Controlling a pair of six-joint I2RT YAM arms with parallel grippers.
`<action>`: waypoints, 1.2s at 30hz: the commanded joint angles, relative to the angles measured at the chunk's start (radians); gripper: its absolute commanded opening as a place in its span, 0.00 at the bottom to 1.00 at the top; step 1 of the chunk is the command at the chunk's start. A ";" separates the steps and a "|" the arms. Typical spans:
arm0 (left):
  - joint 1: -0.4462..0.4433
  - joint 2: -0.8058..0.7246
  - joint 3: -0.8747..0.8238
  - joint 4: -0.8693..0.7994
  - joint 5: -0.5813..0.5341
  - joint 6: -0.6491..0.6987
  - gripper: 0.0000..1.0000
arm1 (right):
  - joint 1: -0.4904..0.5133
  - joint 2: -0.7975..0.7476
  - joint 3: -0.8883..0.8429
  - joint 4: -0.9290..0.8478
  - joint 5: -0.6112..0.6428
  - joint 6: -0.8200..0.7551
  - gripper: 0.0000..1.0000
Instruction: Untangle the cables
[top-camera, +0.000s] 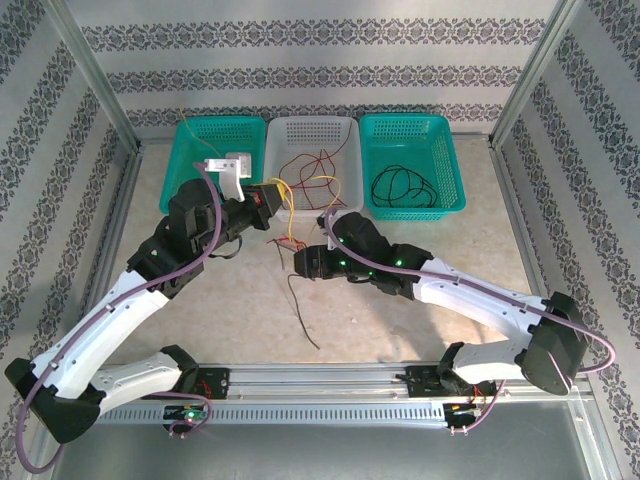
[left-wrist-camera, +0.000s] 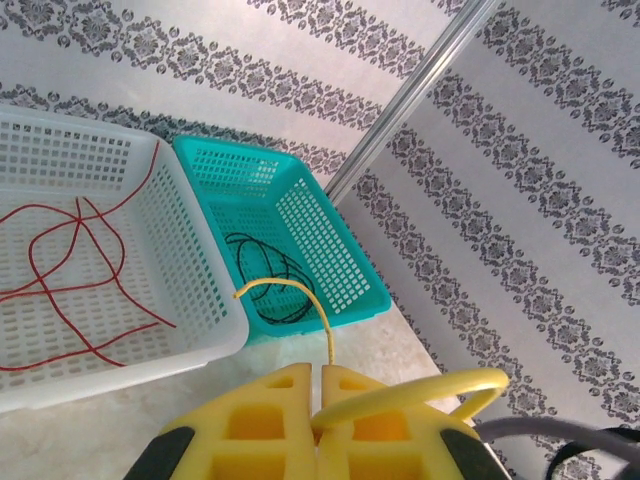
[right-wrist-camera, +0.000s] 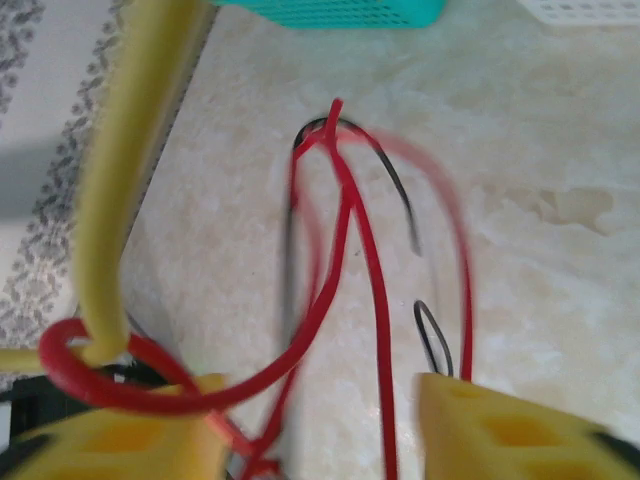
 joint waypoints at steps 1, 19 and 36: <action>0.002 -0.019 0.052 -0.056 -0.004 -0.001 0.00 | -0.012 0.007 -0.017 -0.043 0.081 0.030 0.28; 0.104 -0.082 0.144 -0.292 -0.099 0.131 0.00 | -0.241 -0.023 -0.213 -0.086 -0.015 0.158 0.18; 0.151 -0.087 0.324 -0.392 -0.158 0.241 0.00 | -0.381 0.012 -0.258 -0.175 -0.018 0.161 0.17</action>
